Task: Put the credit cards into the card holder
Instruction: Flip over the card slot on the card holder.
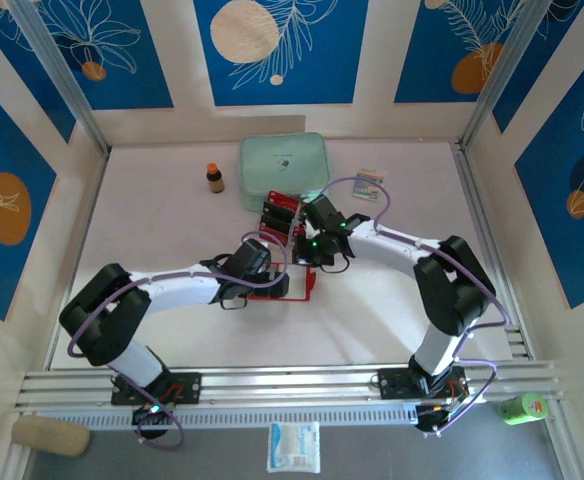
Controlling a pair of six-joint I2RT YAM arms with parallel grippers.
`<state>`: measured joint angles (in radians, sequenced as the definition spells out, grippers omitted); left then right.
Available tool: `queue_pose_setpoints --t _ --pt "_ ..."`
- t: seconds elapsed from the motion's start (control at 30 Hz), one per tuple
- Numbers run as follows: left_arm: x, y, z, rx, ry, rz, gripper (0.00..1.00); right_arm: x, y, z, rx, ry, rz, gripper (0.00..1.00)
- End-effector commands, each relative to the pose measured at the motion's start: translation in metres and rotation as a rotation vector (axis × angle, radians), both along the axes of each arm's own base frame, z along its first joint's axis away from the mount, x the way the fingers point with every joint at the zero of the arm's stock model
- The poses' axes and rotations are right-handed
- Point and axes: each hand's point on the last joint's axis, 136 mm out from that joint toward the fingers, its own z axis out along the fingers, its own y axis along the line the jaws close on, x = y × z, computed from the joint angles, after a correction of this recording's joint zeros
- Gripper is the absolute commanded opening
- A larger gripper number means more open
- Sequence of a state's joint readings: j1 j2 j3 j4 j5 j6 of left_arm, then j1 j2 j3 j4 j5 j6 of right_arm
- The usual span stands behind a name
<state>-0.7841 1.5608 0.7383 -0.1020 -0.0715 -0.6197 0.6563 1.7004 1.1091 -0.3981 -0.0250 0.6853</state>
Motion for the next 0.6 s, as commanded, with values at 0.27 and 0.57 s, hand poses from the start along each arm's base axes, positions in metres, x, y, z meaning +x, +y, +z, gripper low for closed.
queue_pose_setpoints --t 0.27,0.57 --pt "-0.016 0.015 -0.015 0.04 0.024 -0.007 1.0 -0.029 -0.001 -0.014 -0.099 -0.032 -0.018 0.0" --pt "-0.015 0.015 -0.015 0.04 0.021 -0.009 1.0 -0.019 0.0 -0.031 -0.168 -0.048 -0.022 0.0"
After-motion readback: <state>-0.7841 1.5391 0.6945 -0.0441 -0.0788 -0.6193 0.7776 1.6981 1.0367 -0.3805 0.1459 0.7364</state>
